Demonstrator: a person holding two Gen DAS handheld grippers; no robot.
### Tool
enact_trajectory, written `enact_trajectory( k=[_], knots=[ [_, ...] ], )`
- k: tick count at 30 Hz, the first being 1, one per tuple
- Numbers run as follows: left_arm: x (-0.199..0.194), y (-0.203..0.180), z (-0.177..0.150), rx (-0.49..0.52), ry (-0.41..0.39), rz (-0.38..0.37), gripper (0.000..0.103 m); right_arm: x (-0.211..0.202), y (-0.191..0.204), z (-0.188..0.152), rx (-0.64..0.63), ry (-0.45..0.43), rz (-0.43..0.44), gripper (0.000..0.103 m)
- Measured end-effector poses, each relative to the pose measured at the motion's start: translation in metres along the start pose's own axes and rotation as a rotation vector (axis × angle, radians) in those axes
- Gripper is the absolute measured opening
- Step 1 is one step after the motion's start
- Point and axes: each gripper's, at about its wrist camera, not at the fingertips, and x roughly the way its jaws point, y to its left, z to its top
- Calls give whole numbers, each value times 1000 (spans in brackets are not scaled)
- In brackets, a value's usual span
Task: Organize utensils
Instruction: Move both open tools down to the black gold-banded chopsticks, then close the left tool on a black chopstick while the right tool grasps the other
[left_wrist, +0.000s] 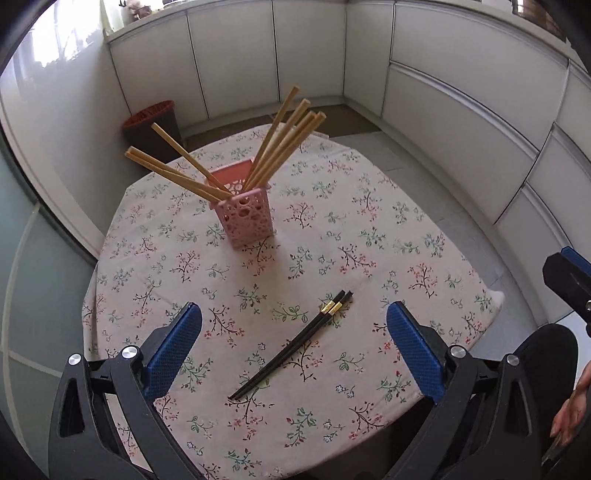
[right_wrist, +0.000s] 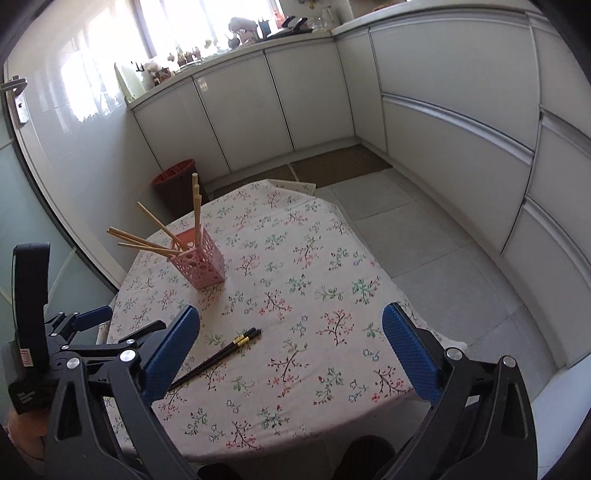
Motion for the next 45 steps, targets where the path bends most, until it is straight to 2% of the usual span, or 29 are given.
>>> enact_trajectory(
  k=[3, 6, 9, 13, 17, 23, 27, 30, 35, 37, 42, 44, 45],
  knots=[
    [29, 7, 0, -19, 92, -32, 96, 8, -1, -2, 12, 54, 24, 96],
    [52, 10, 5, -32, 183, -66, 96, 11, -5, -5, 20, 58, 36, 96],
    [78, 3, 9, -9, 249, -40, 96, 21, -11, -8, 33, 94, 29, 96],
    [109, -4, 12, 0, 307, -17, 95, 40, -28, -12, 95, 175, 36, 96],
    [138, -5, 13, -15, 353, 9, 90, 57, -45, -15, 151, 226, 27, 96],
    [172, 1, 13, -27, 443, 5, 89, 80, -59, -22, 210, 305, 28, 96],
    [185, 11, 13, -55, 473, -3, 90, 89, -64, -25, 222, 330, 22, 96],
    [188, 15, 13, -58, 466, -21, 92, 93, -64, -26, 226, 344, 25, 96],
    [194, 3, 21, 34, 450, -16, 88, 99, -61, -30, 221, 376, 24, 96],
    [196, -3, 20, 73, 472, -17, 74, 99, -60, -30, 217, 382, 17, 96],
    [198, 5, 23, 68, 456, -48, 73, 102, -60, -31, 222, 395, 4, 96],
    [199, 6, 23, 80, 443, -77, 66, 106, -59, -32, 232, 415, 8, 96],
    [199, 5, 25, 95, 435, -100, 57, 110, -57, -32, 238, 427, 10, 96]
  ],
)
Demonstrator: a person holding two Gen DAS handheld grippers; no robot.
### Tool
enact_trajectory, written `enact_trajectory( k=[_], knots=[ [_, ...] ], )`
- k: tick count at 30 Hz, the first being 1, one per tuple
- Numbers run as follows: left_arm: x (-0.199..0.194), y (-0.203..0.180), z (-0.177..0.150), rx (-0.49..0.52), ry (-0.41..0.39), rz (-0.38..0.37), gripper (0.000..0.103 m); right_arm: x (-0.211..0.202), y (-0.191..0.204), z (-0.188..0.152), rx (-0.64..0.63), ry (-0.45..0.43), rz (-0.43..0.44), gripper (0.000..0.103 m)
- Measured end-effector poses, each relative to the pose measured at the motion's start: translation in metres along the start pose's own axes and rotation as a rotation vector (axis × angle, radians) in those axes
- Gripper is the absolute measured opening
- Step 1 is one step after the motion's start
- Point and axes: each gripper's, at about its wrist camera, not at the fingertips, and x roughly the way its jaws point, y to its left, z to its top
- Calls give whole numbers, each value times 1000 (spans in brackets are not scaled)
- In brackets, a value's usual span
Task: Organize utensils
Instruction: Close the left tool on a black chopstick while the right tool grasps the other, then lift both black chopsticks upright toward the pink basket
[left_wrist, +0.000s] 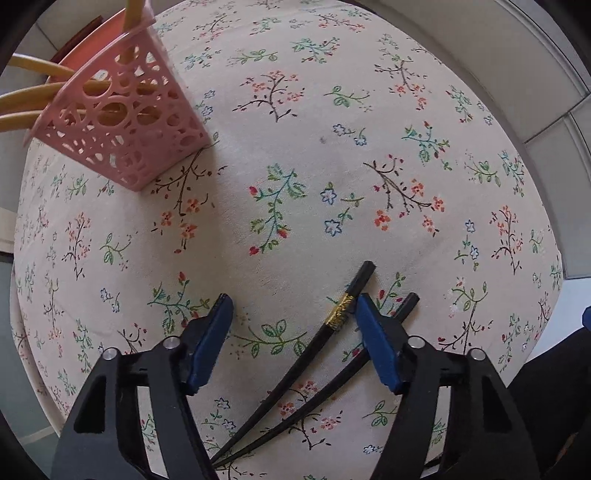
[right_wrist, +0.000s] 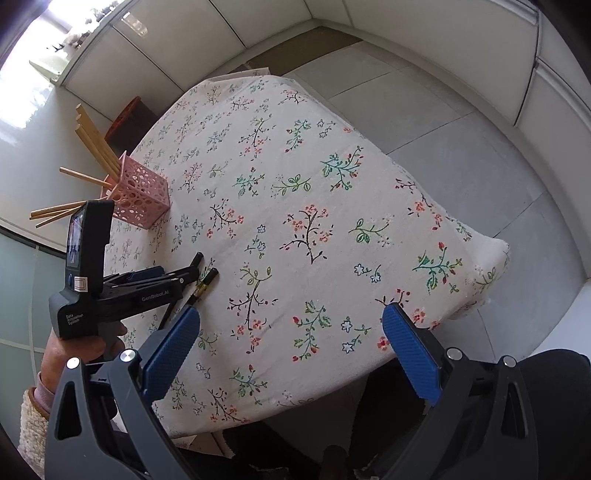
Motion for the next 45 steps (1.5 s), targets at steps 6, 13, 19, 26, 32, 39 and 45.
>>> enact_trajectory(
  k=[6, 13, 19, 26, 32, 39, 45],
  knots=[
    [-7, 6, 1, 9, -77, -6, 12, 25, 16, 0, 32, 70, -24, 96],
    [-45, 28, -39, -26, -235, 29, 7, 58, 51, 3, 58, 111, -71, 96],
    [-104, 32, -80, -74, -393, 77, 6, 90, 96, 15, 12, 97, -179, 79],
    [-138, 48, -114, -139, -533, 120, 6, 126, 124, 6, 46, 154, -268, 60],
    [-162, 57, -131, -172, -592, 108, 6, 125, 131, 4, 65, 105, -309, 14],
    [-179, 54, -144, -202, -646, 86, 6, 94, 114, 8, 92, 36, -107, 7],
    [-196, 51, -159, -232, -674, 28, 6, 19, 115, 3, -78, -123, 55, 7]
  ],
)
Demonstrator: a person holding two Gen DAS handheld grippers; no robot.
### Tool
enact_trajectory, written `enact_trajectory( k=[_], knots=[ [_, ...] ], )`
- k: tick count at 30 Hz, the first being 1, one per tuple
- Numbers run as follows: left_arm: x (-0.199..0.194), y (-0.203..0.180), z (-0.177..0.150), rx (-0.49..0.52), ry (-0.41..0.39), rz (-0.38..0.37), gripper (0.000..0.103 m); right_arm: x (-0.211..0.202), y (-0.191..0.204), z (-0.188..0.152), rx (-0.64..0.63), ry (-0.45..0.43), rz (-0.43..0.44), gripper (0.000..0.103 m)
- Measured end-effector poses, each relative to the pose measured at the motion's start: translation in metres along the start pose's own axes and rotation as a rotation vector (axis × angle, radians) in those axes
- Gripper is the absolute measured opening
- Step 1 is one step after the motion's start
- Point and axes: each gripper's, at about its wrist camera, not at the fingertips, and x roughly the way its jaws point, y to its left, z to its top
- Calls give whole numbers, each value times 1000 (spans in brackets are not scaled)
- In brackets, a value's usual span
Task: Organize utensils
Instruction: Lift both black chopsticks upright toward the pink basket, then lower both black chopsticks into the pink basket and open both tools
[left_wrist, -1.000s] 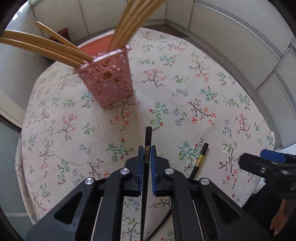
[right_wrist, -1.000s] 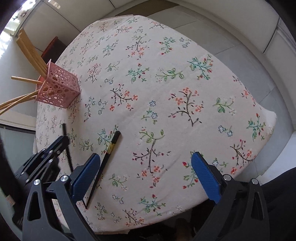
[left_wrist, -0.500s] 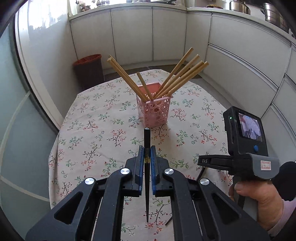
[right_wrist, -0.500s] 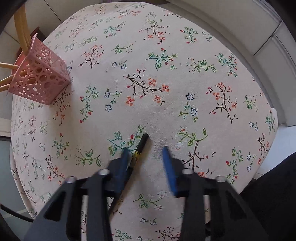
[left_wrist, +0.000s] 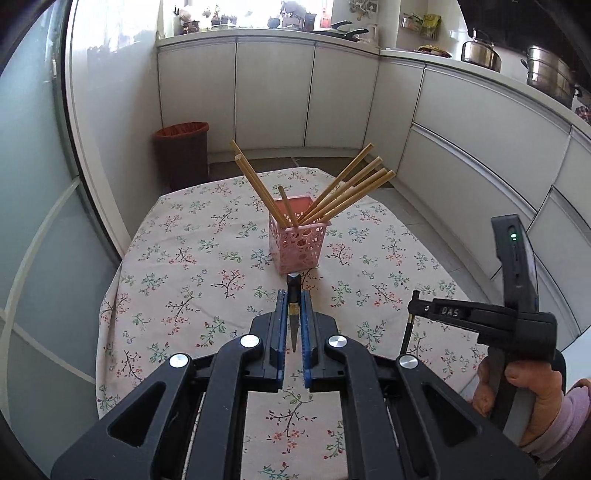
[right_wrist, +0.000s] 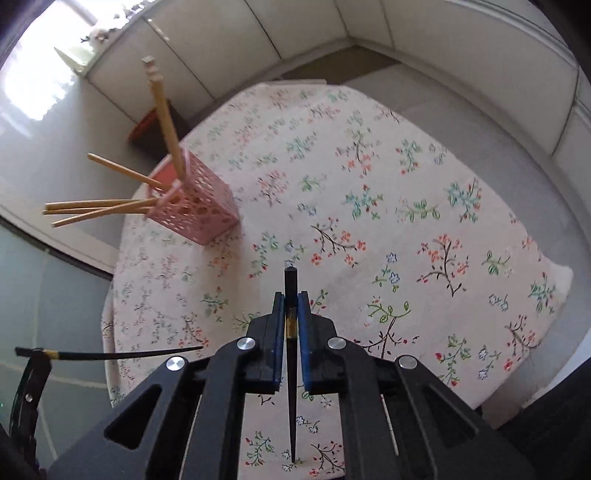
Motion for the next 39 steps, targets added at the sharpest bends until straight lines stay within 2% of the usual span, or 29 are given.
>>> enact_trajectory(
  k=[3, 7, 11, 26, 33, 39],
  knots=[
    [-12, -4, 1, -9, -9, -25, 6, -42, 7, 0, -102, -96, 56, 7],
    [-26, -12, 5, -33, -18, -85, 6, -85, 16, -9, -223, -215, 82, 7],
    [-39, -22, 10, -25, -42, -88, 6, -109, 23, -11, -280, -272, 90, 7],
    [-65, -33, 46, -9, -119, -52, 6, -165, 22, 16, -252, -353, 199, 8],
    [-66, -37, 95, 14, -202, -14, 6, -173, 24, 37, -232, -379, 242, 8],
    [-34, -31, 138, -32, -261, 34, 6, -167, 23, 49, -228, -380, 242, 8]
  ],
)
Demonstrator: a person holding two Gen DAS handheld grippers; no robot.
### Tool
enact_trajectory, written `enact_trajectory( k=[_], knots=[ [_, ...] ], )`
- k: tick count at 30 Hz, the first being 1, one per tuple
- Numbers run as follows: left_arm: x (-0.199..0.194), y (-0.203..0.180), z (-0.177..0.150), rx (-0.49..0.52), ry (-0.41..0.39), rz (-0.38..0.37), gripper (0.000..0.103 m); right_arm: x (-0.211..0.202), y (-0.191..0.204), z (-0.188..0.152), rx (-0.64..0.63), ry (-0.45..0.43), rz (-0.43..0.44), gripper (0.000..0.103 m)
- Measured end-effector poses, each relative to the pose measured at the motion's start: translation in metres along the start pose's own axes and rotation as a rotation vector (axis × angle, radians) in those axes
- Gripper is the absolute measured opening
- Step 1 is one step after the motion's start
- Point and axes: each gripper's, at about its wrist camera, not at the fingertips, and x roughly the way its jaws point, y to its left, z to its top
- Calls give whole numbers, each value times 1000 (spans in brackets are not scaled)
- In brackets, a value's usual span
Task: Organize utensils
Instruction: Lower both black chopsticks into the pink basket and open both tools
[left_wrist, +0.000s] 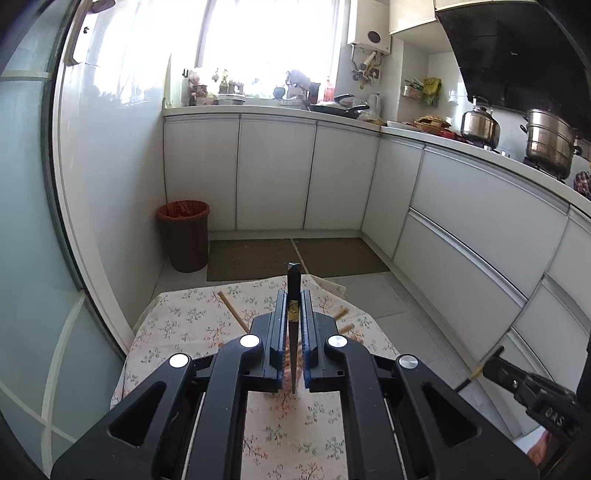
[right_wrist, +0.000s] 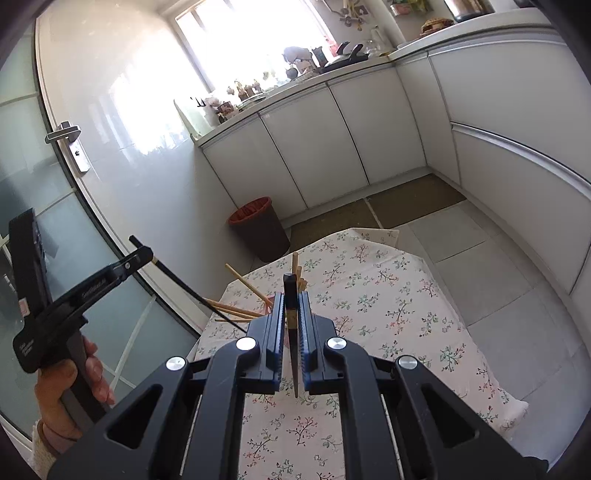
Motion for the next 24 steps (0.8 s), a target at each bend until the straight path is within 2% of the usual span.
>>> enact_trajectory(
  k=[7, 12, 13, 15, 16, 17, 24],
  knots=[
    [67, 9, -1, -67, 4, 80, 6, 23, -7, 7, -11, 9, -22, 8],
    [106, 14, -26, -99, 78, 123, 7, 40, -11, 12, -10, 19, -28, 8],
    [109, 15, -31, -100, 90, 127, 12, 43, -11, 12, -9, 21, -26, 8],
    [106, 19, -38, -103, 94, 127, 22, 47, -8, 14, -13, 23, -21, 8],
    [98, 20, -39, -98, 72, 134, 32, 50, -5, 16, -16, 20, -17, 8],
    [89, 23, -37, -97, 46, 138, 35, 51, -2, 18, -18, 18, -12, 8],
    [32, 51, -19, -151, -89, 138, 39, 62, 37, 52, -38, -70, 46, 8]
  ],
)
